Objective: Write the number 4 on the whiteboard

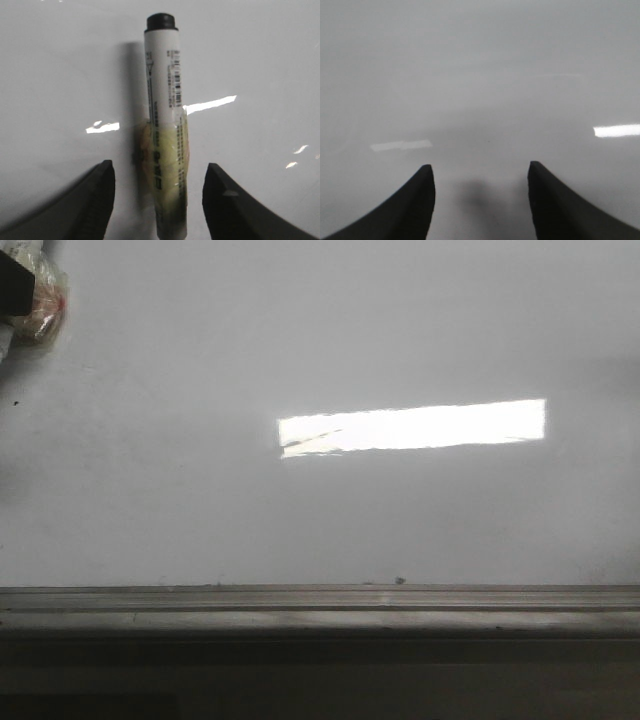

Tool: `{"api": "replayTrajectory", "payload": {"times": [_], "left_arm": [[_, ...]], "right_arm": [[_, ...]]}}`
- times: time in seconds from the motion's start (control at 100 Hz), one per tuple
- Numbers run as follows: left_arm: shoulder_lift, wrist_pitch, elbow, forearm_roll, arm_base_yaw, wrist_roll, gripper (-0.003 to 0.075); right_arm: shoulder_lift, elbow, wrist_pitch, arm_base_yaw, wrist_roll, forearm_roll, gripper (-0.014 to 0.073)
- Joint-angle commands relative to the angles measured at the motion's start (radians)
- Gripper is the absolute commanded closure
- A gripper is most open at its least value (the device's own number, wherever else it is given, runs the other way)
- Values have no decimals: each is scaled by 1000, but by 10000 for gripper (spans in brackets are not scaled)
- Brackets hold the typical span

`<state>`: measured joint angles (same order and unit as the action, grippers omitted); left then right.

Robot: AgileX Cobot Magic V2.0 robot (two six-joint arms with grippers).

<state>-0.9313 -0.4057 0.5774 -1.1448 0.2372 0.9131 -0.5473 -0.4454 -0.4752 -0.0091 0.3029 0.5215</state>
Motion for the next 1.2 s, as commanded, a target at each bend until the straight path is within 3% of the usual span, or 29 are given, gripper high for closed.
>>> {"api": "replayTrajectory", "payload": {"times": [0.0,0.1,0.28,0.46,0.57,0.71,0.82,1.0,1.19], "left_arm": [[-12,20,41,-24,9,2,385],[-21,18,43,-24,9,17,468],[-21,8,44,-12,9,21,744],[-21,-114,83,16,9,101,741],[-21,-259,129,21,9,213,741],[-30,-357,185,66,38,249,741],[-46,-354,212,138,124,249,741],[-97,-266,256,233,317,249,741],[-172,-168,305,301,457,246,741]], "right_arm": [[-11,-39,66,-4,14,16,219],[-11,-39,68,-4,14,16,219],[-11,-39,68,-4,14,16,219],[-17,-41,5,-2,64,59,219],[-61,-72,-112,0,290,277,219],[-195,-149,-301,0,616,621,219],[-313,-225,-459,0,725,771,219],[-505,-361,-674,5,749,811,219],[-602,-458,-747,35,749,821,219]]}}
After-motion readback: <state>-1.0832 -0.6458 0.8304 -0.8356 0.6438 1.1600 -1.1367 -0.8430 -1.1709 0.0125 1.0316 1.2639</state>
